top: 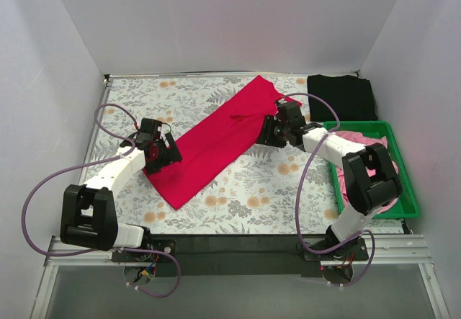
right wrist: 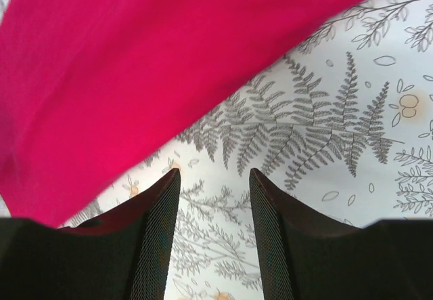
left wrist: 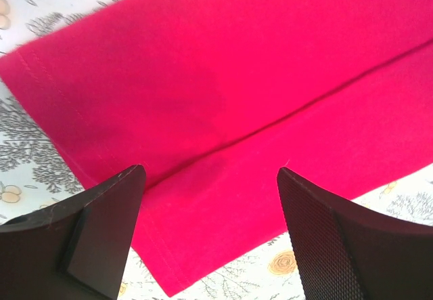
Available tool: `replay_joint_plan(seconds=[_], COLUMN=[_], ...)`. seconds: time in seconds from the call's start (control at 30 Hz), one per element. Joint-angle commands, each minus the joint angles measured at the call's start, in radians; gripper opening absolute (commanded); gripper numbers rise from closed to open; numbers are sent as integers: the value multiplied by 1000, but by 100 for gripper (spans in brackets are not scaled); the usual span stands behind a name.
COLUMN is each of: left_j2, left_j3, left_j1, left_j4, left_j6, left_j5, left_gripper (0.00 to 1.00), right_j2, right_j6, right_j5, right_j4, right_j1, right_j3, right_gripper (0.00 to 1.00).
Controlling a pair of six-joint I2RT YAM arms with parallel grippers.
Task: Fold and stack the t-shirts
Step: Fold the tshirt
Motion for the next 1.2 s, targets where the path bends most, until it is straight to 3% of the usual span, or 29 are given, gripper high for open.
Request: replay_joint_plan(seconds=[0.0, 0.33, 0.67, 0.97, 1.17], left_j2=[-47, -13, 51, 131, 136], left_j3=[-36, -74, -73, -119, -162], left_j1=[-25, -53, -54, -105, -195], left_j4=[64, 93, 90, 44, 18], left_j6=[38, 38, 43, -61, -229], left_j5=[11, 2, 30, 139, 266], left_gripper=[73, 74, 74, 73, 72], right_j2=[26, 194, 378, 509, 584], right_j6=[171, 280, 266, 282, 211], right_j5=[80, 186, 62, -9, -68], right_j4=[238, 263, 270, 267, 221], right_j1=[-10, -46, -117, -171, -227], right_j3=[8, 153, 289, 353, 444], right_gripper=[45, 45, 45, 45, 45])
